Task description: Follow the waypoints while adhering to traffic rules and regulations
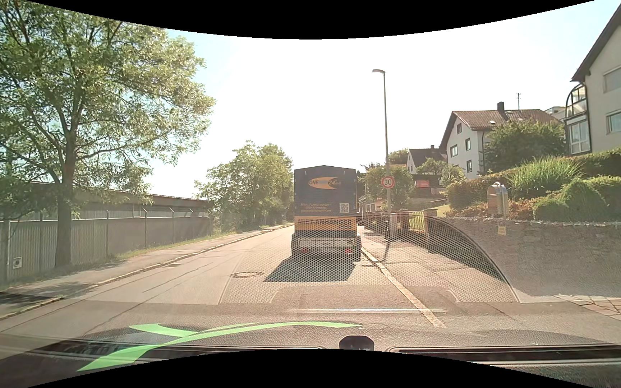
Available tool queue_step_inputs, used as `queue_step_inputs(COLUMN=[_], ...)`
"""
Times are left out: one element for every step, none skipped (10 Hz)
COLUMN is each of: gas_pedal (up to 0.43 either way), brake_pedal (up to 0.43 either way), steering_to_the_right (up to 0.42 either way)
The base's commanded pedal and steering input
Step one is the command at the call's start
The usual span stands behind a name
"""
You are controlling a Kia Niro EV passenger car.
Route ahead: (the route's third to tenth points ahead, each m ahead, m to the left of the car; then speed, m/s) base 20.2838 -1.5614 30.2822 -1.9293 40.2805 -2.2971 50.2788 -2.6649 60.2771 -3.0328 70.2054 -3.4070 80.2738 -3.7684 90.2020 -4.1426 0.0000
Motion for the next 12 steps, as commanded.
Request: queue_step_inputs(gas_pedal=[0.000, 0.000, 0.000, 0.000, 0.000, 0.000, 0.000, 0.000, 0.000, 0.000, 0.000, 0.000], brake_pedal=[0.390, 0.396, 0.433, 0.488, 0.506, 0.524, 0.530, 0.524, 0.512, 0.476, 0.463, 0.457], steering_to_the_right=[0.008, 0.008, 0.008, 0.008, 0.008, 0.008, 0.008, 0.008, 0.008, 0.007, 0.005, 0.005])
